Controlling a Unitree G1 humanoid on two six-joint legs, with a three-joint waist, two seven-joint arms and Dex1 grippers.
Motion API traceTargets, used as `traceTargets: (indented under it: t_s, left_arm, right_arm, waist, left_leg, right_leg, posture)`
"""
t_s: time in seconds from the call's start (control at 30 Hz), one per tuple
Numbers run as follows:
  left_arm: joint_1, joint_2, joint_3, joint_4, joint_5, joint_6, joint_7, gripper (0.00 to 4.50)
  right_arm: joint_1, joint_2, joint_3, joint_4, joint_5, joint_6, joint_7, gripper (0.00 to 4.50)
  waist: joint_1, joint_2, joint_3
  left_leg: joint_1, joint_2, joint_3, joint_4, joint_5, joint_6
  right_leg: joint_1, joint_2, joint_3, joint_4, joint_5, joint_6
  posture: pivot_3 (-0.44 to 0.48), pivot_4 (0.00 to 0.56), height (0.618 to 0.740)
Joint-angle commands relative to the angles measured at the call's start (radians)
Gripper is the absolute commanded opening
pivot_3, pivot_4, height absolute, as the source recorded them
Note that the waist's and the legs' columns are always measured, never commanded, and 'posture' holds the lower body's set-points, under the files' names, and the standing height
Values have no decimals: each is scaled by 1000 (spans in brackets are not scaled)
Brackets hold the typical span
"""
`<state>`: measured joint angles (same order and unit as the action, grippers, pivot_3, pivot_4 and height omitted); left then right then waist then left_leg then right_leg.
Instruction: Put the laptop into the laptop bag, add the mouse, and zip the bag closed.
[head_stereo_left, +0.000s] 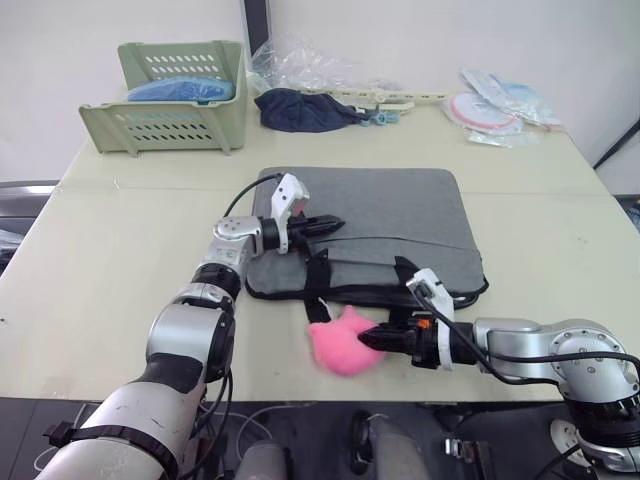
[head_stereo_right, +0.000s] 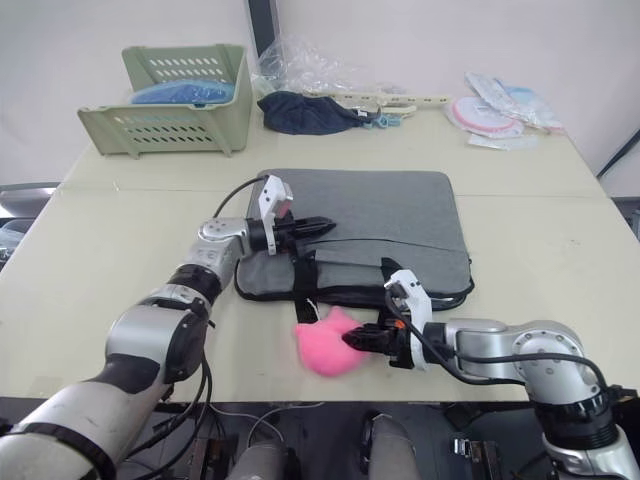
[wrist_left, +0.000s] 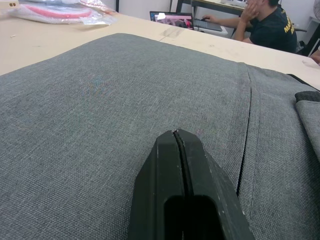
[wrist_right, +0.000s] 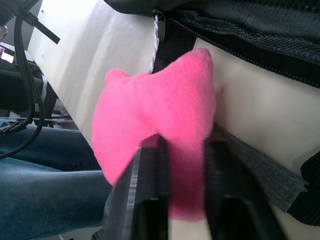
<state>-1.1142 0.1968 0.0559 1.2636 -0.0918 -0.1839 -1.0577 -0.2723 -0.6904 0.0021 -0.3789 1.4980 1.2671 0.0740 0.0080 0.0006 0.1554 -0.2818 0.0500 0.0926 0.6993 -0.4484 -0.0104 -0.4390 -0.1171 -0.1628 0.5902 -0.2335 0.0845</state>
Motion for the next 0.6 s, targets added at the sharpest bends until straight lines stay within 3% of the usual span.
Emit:
traceTargets:
  t_s: [0.03, 0.27, 0.6]
  left_arm:
    - [38, -9, -13, 42, 38, 27, 14, 0]
    - [38, -12, -12, 41, 40, 26, 12, 0]
    - [50, -25, -27, 42, 57, 18, 7, 0]
  right_arm:
    - [-7, -15, -19, -20, 22, -7, 1, 21]
    - [11, -48, -49, -68, 71, -26, -28, 21]
    - [61, -209, -91, -157, 263, -123, -130, 21]
  waist:
    - [0, 0, 0]
    - [0, 0, 0]
    - [11, 0, 0]
  left_leg:
    - [0, 0, 0, 0, 0, 0]
    - [0, 0, 0, 0, 0, 0]
    - [0, 0, 0, 0, -1, 1]
  right_leg:
    - [0, 0, 0, 0, 0, 0]
    - [0, 0, 0, 0, 0, 0]
    - [0, 0, 0, -1, 0, 1]
  posture:
    - [0, 150, 740]
    - [0, 150, 740]
    - [0, 150, 740]
